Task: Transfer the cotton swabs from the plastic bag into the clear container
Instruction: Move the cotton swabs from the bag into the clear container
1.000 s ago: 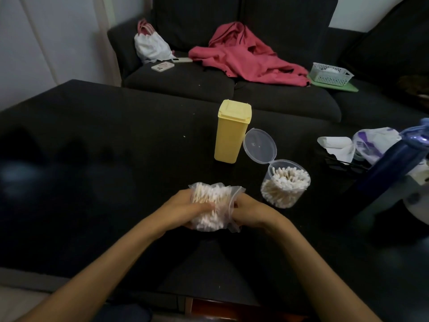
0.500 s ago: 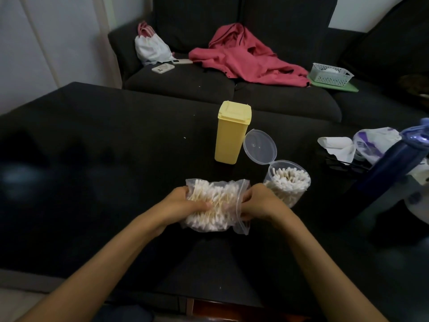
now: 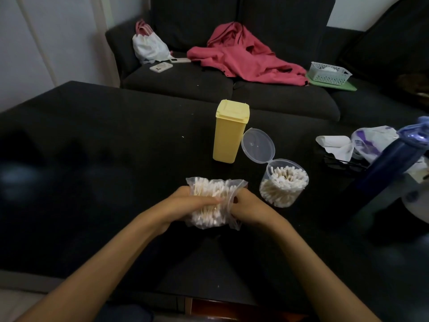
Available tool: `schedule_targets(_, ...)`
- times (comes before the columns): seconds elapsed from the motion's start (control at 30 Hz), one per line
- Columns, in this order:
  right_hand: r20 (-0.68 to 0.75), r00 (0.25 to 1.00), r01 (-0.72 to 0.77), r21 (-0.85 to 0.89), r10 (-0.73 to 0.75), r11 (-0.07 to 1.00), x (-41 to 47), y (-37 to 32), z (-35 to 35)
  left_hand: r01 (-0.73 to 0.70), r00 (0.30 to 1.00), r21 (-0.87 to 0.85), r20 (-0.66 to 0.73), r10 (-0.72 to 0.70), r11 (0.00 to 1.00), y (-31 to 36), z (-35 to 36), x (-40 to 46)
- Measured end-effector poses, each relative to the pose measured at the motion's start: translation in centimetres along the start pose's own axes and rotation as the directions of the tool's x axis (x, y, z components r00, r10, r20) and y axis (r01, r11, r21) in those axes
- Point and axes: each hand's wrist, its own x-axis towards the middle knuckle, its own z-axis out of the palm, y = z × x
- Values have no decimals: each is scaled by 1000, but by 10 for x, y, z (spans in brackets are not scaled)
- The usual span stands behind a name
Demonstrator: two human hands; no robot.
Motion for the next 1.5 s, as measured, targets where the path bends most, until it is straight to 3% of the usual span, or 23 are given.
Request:
schedule_targets(0.13, 24, 998, -55, -64, 57, 996, -6, -5, -4, 28, 998, 21, -63, -27, 999, 0, -1, -1)
schedule_targets(0.33, 174, 980, -133, 182, 102, 974, -15, -5, -23, 35, 995, -20, -88, -36, 999, 2, -7, -1)
schedule_targets(0.47, 174, 983, -119, 332, 63, 936, -14, -3, -21, 40, 995, -6, -90, -40, 999, 3, -9, 1)
schedule_targets(0.6, 135, 991, -50, 305, 8, 951, -10, -5, -6, 8, 999, -11, -45, -8, 1000, 2, -5, 1)
schedule_targets(0.73, 164, 984, -108, 248, 68, 963, -7, -4, -4, 11, 998, 37, -61, -9, 999, 3, -2, 2)
schedule_targets(0.9, 61, 992, -118, 238, 107, 964, -8, 0, -13, 42, 998, 120, -42, -38, 992, 4, 2, 2)
schedule_targets(0.97, 86, 991, -123, 229, 106, 965, -8, 1, -16, 45, 999, 139, -25, -42, 989, 3, 2, 3)
schedule_targets(1.2, 213, 970, -176, 277, 118, 945, -7, 0, -16, 31, 994, 50, -102, -25, 998, 0, 0, 3)
schedule_targets(1.5, 158, 983, -139, 343, 88, 929, -8, -5, -12, 68, 991, -15, -116, -70, 998, -2, -3, 8)
